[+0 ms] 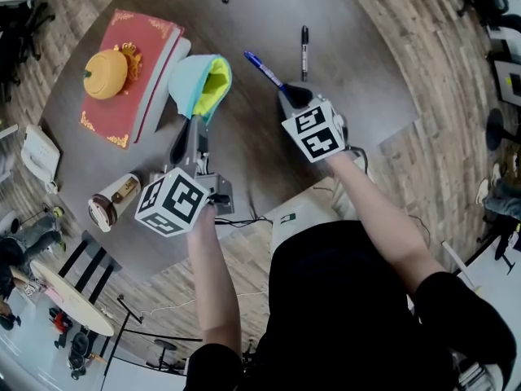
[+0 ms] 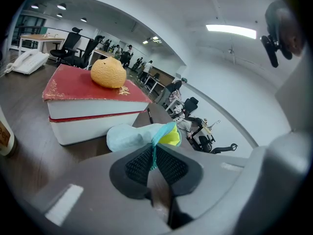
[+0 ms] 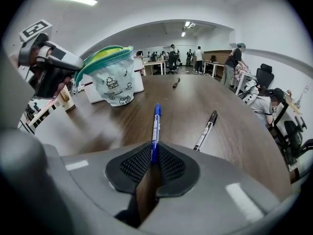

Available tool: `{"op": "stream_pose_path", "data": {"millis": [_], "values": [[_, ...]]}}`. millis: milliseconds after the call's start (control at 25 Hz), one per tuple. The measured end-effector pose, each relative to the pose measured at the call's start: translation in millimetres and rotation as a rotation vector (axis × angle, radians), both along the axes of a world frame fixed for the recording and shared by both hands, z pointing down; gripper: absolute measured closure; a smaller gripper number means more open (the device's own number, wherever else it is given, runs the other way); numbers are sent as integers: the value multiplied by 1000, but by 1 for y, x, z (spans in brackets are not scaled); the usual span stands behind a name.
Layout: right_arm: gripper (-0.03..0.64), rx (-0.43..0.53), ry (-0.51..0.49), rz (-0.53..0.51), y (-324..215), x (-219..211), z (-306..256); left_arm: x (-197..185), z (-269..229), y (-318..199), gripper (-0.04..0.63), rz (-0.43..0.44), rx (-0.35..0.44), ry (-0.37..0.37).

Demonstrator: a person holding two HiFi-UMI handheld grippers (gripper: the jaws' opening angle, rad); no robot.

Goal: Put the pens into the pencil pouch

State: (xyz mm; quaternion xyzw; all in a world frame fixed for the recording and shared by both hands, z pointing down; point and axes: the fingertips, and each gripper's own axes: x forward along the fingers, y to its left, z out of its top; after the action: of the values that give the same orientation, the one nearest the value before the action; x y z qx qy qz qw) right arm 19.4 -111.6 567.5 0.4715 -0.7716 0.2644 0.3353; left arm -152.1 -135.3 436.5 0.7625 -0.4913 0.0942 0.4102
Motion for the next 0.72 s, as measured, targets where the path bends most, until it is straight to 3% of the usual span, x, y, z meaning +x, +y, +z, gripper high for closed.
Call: {"op": "stream_pose_path", "data": {"millis": [720], "values": [[574,59,-21,10,9,18,-58,2,-1,10,571,-43,-51,40]]}}
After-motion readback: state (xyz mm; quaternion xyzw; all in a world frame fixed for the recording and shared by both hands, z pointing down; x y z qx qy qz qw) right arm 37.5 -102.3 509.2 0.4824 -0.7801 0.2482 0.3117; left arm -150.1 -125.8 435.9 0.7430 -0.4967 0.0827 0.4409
